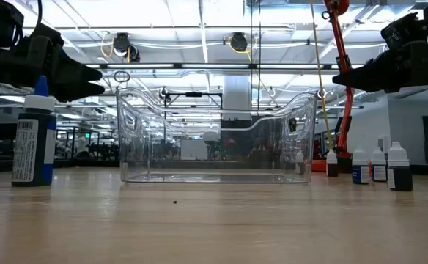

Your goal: Pick & Place food coloring

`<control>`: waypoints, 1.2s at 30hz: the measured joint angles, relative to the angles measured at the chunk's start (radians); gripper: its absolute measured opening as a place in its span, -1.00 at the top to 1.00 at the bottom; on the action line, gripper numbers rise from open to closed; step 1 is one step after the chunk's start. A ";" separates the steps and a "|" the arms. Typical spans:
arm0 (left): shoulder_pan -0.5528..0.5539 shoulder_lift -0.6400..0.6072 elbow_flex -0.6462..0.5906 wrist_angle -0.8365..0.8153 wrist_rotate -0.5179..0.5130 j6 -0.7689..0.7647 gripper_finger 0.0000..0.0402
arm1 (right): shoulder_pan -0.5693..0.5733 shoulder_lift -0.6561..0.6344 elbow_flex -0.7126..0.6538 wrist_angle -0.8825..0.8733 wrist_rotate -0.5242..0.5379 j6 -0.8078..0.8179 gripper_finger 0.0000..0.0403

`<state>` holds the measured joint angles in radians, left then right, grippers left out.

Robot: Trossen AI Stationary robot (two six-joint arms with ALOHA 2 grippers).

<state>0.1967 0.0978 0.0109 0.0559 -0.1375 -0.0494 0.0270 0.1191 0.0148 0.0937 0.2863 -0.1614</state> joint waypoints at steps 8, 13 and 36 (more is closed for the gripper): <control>0.000 0.000 0.000 0.000 0.000 0.000 -0.89 | -0.001 0.000 0.000 0.043 -0.004 -0.004 0.50; 0.000 0.000 0.000 0.000 0.000 0.000 -0.89 | 0.000 0.000 0.000 0.128 -0.056 0.224 0.50; 0.000 0.000 0.000 0.000 0.000 0.000 -0.89 | -0.050 0.146 0.335 -0.166 0.091 0.512 0.36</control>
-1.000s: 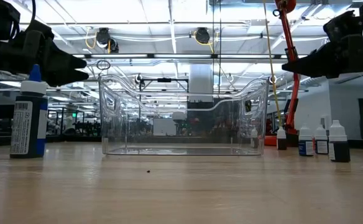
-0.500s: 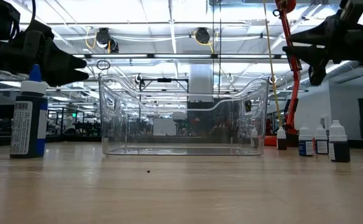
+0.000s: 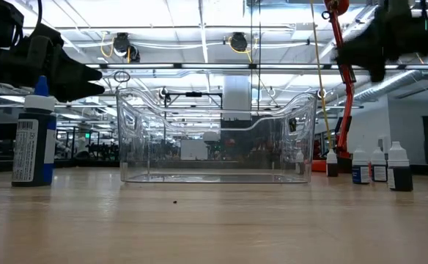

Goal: Pick & Place food coloring
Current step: Put the small pink food coloring bottle into the transparent bin

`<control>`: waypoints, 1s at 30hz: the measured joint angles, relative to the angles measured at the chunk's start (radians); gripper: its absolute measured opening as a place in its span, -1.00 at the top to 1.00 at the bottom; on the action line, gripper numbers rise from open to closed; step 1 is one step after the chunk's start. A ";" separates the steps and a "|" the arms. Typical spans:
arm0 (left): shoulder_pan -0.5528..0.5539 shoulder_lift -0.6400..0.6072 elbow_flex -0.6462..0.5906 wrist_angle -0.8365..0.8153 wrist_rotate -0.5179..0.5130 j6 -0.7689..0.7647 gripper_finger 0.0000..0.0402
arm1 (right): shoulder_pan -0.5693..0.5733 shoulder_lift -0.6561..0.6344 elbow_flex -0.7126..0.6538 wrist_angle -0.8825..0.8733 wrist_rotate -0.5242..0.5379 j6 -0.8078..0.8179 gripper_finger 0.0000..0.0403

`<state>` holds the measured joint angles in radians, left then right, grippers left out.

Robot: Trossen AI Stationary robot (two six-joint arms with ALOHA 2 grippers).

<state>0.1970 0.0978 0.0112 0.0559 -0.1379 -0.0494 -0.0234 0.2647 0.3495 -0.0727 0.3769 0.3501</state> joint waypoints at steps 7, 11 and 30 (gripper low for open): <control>0.000 0.000 0.000 0.000 0.000 0.000 -0.89 | -0.109 0.540 0.563 -0.558 0.058 0.030 -0.01; 0.000 0.000 0.000 0.000 0.000 0.000 -0.89 | -0.227 0.871 0.858 -0.796 -0.073 0.007 -0.14; 0.000 0.000 0.000 0.000 0.000 0.000 -0.89 | -0.443 1.477 0.972 -0.981 -0.252 -0.023 -0.15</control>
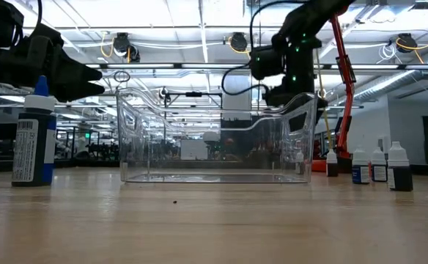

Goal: Pick & Place food coloring
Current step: Put the small pink food coloring bottle into the transparent bin

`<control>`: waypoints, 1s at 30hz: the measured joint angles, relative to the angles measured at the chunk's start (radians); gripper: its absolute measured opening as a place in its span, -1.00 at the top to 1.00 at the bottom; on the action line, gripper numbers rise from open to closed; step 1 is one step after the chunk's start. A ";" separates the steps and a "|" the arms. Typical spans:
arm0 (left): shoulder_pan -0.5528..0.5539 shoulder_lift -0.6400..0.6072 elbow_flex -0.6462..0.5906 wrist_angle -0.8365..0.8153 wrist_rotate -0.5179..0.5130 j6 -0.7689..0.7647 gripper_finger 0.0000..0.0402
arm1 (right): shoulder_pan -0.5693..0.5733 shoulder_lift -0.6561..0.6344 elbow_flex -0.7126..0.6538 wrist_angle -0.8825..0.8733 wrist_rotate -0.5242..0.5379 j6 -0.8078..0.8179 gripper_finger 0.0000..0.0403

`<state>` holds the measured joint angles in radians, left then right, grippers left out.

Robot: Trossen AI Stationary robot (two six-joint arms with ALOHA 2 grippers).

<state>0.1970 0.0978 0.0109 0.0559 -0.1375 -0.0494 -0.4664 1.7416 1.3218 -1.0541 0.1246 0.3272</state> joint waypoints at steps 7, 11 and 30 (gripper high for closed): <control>0.000 0.000 0.000 0.000 0.000 0.000 -0.89 | 0.035 0.019 -0.039 0.035 -0.002 0.001 -0.13; 0.000 0.000 0.000 0.000 0.000 0.000 -0.89 | 0.060 0.017 -0.067 0.067 -0.005 0.004 -0.14; 0.000 0.000 0.000 0.000 0.000 0.000 -0.89 | 0.094 -0.115 -0.105 -0.018 -0.103 0.079 -0.11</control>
<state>0.1967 0.0978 0.0109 0.0559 -0.1375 -0.0494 -0.3726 1.6269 1.2171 -1.0726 0.0212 0.4058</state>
